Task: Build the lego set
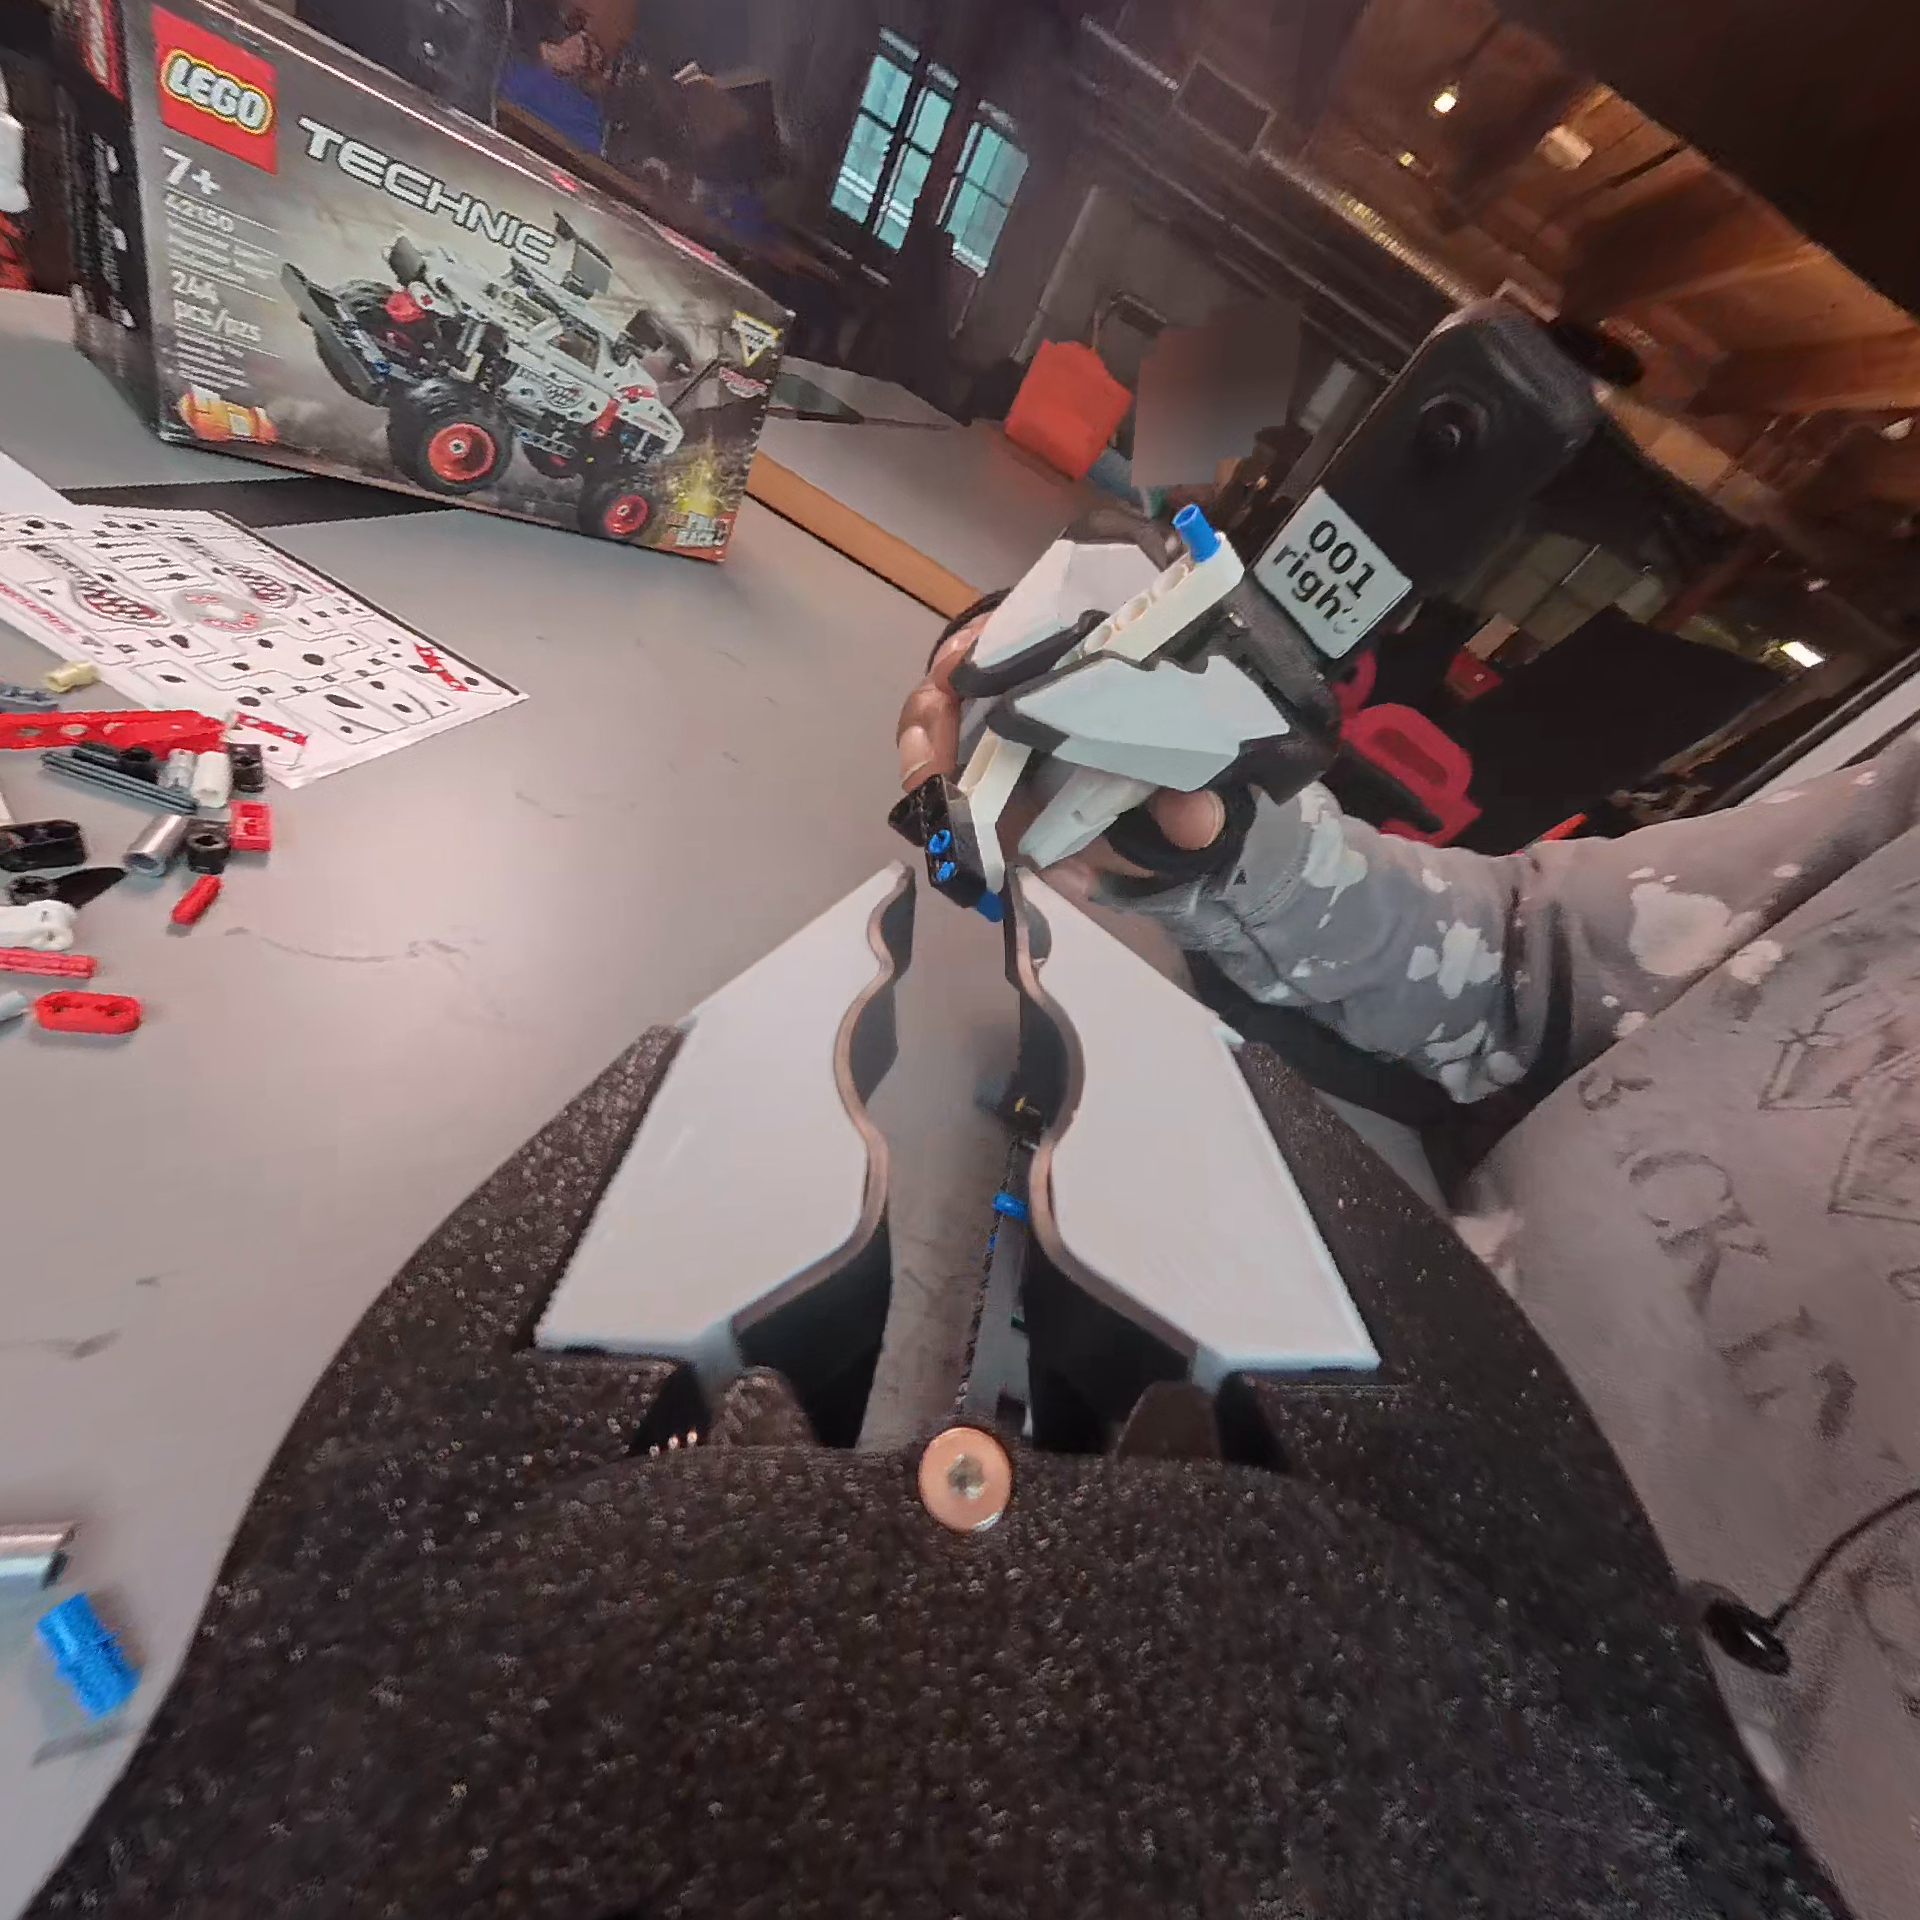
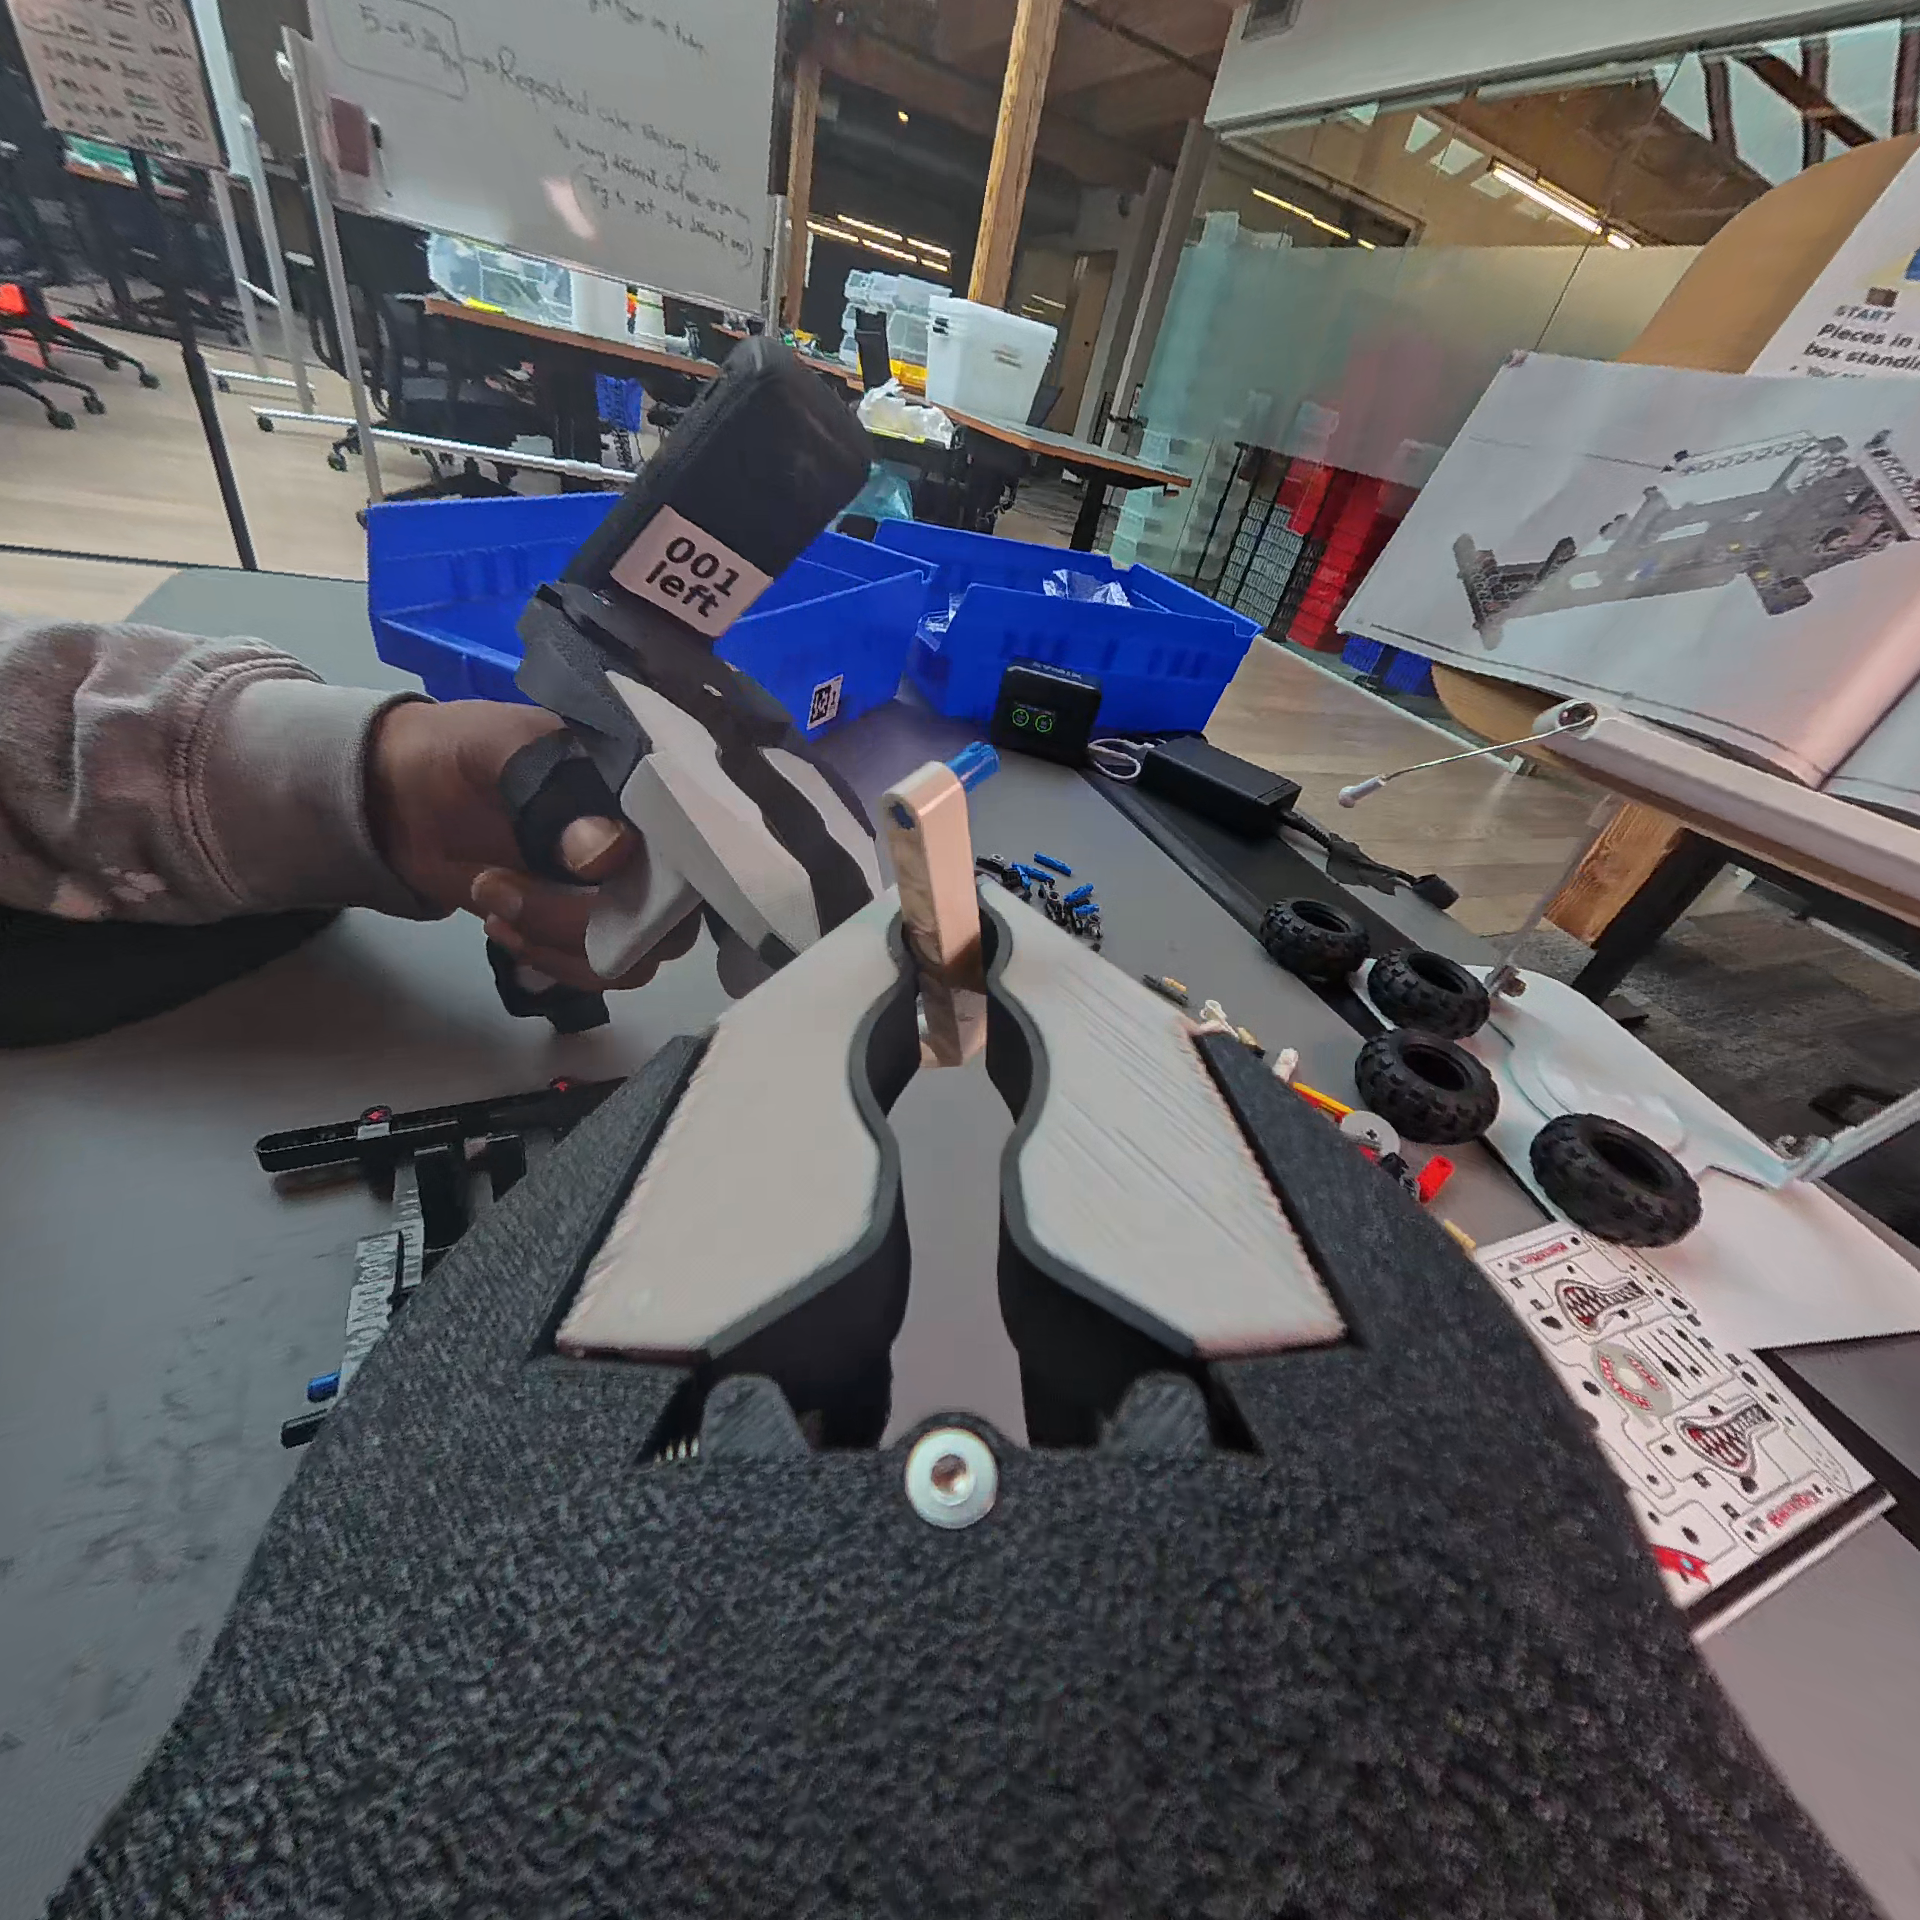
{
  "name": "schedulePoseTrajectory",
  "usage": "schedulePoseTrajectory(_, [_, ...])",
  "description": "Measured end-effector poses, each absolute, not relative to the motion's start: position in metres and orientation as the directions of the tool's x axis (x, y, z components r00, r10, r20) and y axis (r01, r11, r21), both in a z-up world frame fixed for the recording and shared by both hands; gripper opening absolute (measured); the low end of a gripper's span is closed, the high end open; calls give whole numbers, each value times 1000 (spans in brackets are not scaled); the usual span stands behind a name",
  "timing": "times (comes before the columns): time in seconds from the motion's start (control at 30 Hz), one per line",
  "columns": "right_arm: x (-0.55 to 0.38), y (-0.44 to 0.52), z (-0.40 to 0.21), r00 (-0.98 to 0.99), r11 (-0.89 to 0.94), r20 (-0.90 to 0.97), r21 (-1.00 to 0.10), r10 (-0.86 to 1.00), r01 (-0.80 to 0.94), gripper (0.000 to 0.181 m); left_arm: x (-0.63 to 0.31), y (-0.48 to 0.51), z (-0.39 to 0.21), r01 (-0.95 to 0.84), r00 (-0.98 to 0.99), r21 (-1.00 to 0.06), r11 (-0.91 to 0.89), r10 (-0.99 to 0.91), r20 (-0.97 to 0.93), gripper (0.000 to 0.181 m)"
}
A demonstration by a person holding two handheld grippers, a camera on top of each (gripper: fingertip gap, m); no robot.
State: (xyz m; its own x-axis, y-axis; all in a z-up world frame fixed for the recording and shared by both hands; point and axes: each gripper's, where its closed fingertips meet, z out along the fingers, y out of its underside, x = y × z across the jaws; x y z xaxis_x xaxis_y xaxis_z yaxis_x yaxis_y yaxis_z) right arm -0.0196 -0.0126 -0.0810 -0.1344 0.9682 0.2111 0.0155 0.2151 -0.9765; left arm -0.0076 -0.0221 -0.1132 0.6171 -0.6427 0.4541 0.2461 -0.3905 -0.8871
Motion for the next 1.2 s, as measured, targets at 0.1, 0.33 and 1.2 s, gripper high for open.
schedulePoseTrajectory(0.1, [-21, -9, -91, -123, 225, 217, -973, 968, 55, 4, -12, -18, -124, 115, 724, -930, -350, -612, 320, 21])
schedulePoseTrajectory(0.33, [-22, -9, -104, -121, 281, 267, -952, 956, 120, 4, -9, -17, -135, -130, 806, -952, -278, -588, 62, 14])
schedulePoseTrajectory(1.2, [-23, -22, -98, -117, 396, 381, -906, 917, 151, 1, 18, -30, -133, -128, 717, -957, -259, -691, 91, 26])
